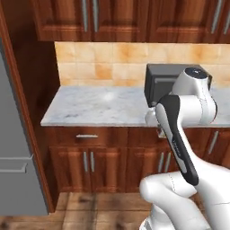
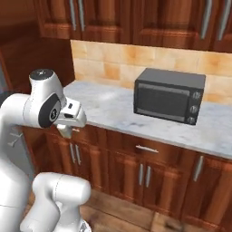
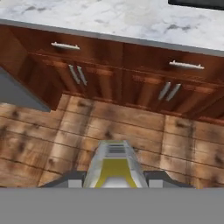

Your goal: Move the drinks to the dining counter.

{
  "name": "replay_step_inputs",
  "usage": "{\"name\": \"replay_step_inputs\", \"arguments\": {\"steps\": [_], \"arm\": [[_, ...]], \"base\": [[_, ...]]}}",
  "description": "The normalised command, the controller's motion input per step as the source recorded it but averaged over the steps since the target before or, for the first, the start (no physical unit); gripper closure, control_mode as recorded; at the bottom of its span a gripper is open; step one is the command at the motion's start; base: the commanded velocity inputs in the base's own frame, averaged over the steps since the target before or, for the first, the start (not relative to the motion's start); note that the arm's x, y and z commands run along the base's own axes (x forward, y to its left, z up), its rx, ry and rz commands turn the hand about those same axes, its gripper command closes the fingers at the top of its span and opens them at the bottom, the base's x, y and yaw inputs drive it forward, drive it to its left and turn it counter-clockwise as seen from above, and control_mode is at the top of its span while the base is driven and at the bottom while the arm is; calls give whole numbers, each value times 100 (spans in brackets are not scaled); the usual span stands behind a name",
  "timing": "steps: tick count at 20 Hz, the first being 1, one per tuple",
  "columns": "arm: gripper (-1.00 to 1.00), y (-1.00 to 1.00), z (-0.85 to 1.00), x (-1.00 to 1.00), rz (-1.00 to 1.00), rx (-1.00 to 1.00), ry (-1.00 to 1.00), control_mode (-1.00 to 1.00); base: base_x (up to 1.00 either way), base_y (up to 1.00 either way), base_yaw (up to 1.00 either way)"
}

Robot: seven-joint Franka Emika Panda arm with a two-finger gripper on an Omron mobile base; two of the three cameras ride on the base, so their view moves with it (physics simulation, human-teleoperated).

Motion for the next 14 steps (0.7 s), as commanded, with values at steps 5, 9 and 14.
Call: {"name": "replay_step_inputs", "arguments": {"steps": [5,9,14], "arm": [[100,0,0,0,0,0,0,100],[100,0,0,0,0,0,0,100],[100,0,0,0,0,0,0,100]], "base": [[-19,17,67],[-26,17,67],[-33,16,66]]}}
